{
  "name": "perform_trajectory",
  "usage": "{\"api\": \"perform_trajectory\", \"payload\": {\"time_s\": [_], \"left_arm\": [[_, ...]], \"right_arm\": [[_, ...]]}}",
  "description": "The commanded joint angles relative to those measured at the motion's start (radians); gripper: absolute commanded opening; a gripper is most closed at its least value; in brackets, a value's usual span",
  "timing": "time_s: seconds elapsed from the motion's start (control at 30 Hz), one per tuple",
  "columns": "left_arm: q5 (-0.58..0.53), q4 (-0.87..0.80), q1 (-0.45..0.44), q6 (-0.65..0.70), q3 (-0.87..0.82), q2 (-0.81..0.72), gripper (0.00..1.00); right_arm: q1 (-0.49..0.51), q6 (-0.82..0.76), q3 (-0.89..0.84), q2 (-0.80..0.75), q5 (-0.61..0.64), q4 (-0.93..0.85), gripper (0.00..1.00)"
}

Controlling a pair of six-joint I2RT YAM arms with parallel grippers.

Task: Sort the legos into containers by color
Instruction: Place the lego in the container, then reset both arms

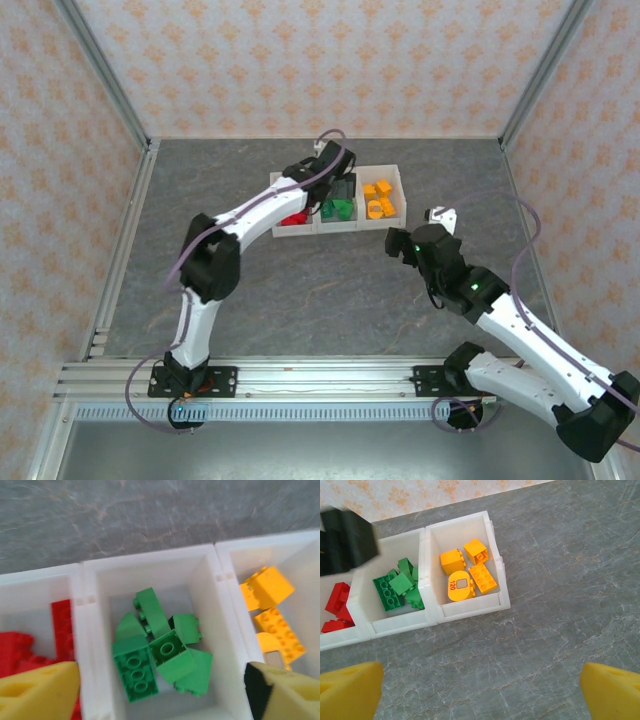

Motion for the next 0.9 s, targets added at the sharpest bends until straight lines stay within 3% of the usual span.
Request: {"api": "perform_trajectory", "payload": {"time_s": [0.0,0.2,0.3,0.47,0.6,0.73,0.87], "left_arm": [[-0.06,0.12,0.003,0.002,-0.133,-0.206,0.97],[-0.099,0.35,0.005,0.04,-0.56,-0.583,0.99],[-0.146,0.511,0.016,0.067,-0.814,-0.789,0.99],[-0.313,0.805,0.055,0.092,-1.23,-1.086,0.99],[-0.667,0.885,0.066,0.026,-1.444,-1.248,0.99],[-0.663,1.054,0.081,0.145,-1.59,-1.359,0.99],[-0.587,1.092,0.085,0.263,-1.62,-1.375,0.99]], "right_arm": [[0.0,-0.046,0.019,0.01,0.027,0.024,1.0],[-0.001,-0.211,-0.076,-0.073,0.083,0.175,1.0],[-0.001,-0.356,-0.179,-0.163,0.066,0.352,1.0],[-0.028,-0.581,-0.377,-0.192,0.158,0.724,1.0],[-0.24,-0.457,-0.418,-0.067,0.067,0.84,1.0],[-0.389,-0.405,-0.56,0.052,0.104,1.139,1.0],[-0.486,-0.322,-0.659,0.204,0.084,1.405,1.0]]}}
